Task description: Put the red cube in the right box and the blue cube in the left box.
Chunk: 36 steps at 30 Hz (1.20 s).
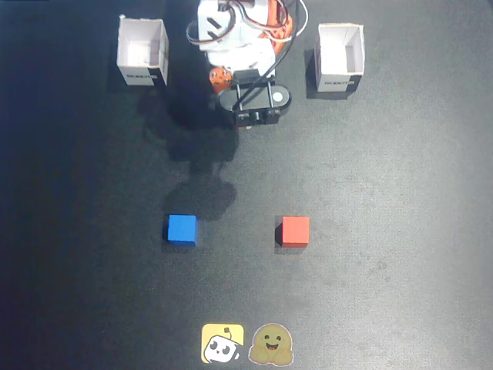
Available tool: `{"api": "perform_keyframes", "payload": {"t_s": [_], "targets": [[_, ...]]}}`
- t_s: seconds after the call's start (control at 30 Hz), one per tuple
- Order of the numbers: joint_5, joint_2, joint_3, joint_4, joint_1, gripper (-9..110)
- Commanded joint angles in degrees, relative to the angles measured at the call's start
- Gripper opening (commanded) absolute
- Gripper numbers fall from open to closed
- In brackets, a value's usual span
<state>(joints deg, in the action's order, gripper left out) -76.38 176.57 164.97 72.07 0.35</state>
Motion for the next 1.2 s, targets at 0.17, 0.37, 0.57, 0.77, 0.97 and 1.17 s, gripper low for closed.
{"api": "perform_keyframes", "payload": {"t_s": [0.17,0.37,0.57,0.77,0.97,1.17], "targets": [[1.8,0.6,-0.4,0.0,-0.1,0],[1.8,0.6,-0.4,0.0,-0.1,0],[1.9,0.6,-0.4,0.0,-0.2,0],[2.2,0.6,-0.4,0.0,-0.8,0],[2.2,0.6,-1.1,-1.1,-1.9,0],[1.3,-8.6,-8.0,-2.9,-2.4,0]]}}
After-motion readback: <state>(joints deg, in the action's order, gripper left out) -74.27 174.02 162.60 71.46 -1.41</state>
